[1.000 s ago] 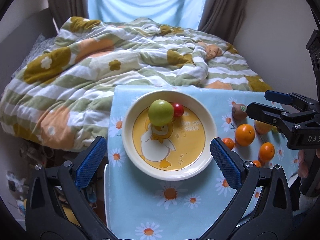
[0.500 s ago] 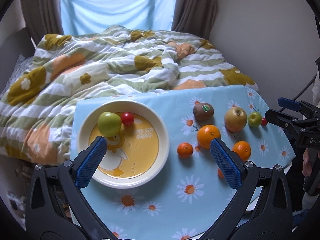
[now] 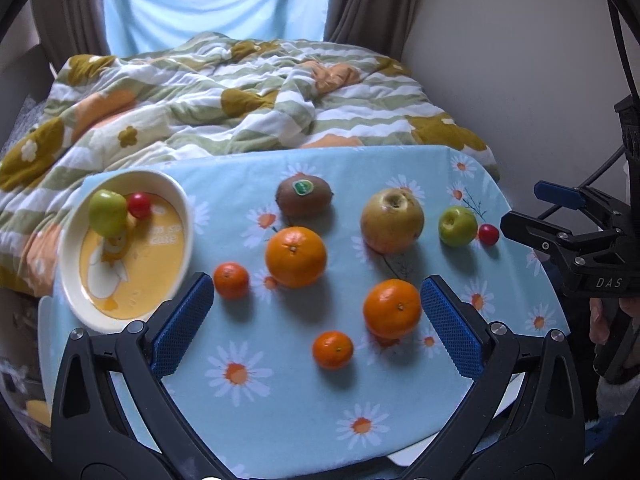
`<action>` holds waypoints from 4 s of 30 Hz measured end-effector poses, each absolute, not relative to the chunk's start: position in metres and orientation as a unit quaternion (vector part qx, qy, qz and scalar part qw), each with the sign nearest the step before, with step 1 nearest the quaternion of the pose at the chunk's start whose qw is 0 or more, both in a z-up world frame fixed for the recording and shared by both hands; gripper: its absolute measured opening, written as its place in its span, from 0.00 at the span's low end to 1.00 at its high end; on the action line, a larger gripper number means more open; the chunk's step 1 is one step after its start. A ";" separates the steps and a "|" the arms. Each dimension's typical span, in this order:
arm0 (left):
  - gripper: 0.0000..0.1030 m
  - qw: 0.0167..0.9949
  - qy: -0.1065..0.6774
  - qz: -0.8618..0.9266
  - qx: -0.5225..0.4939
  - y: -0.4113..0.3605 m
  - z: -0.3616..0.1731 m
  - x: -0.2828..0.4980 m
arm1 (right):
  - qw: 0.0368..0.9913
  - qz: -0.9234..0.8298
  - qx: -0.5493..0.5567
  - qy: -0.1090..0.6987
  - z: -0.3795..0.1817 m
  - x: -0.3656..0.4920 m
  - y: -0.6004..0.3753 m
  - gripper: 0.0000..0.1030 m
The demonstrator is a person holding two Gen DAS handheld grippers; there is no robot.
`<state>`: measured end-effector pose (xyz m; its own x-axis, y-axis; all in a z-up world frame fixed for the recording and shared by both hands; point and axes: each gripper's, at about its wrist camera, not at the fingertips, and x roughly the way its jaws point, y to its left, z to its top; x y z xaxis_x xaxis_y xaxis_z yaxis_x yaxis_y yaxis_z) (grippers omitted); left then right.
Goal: Organize fruits
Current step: 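Grasp the large orange with the left tool while the right tool grasps the green apple, then carry the orange to the bowl with the left tool while the right tool carries the apple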
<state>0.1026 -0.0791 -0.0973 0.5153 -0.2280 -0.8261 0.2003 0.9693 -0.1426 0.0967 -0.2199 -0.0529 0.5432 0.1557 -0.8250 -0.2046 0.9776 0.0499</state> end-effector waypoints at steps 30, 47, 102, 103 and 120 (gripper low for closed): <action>0.64 0.843 0.528 -0.093 0.046 -0.177 -0.212 0.109 | 0.844 0.188 -0.091 0.494 -0.148 0.141 -0.266 0.93; 0.63 0.845 0.526 -0.090 0.028 -0.172 -0.210 0.098 | 0.827 0.211 -0.099 0.511 -0.167 0.152 -0.255 0.72; 0.63 0.898 0.438 -0.041 -0.016 0.082 -0.078 0.098 | 0.861 0.227 -0.057 0.451 -0.040 0.120 -0.044 0.49; 0.63 0.897 0.440 -0.042 -0.015 0.090 -0.080 0.102 | 0.861 0.225 -0.055 0.452 -0.041 0.122 -0.037 0.49; 0.63 0.866 0.488 -0.108 0.026 0.170 -0.151 0.185 | 0.861 0.148 -0.014 0.486 -0.079 0.156 0.031 0.49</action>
<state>0.1847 0.1703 -0.1511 0.4999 -0.1605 -0.8511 0.2119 0.9755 -0.0595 0.1562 0.0313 -0.0787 0.4829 0.2414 -0.8418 -0.2693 0.9556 0.1196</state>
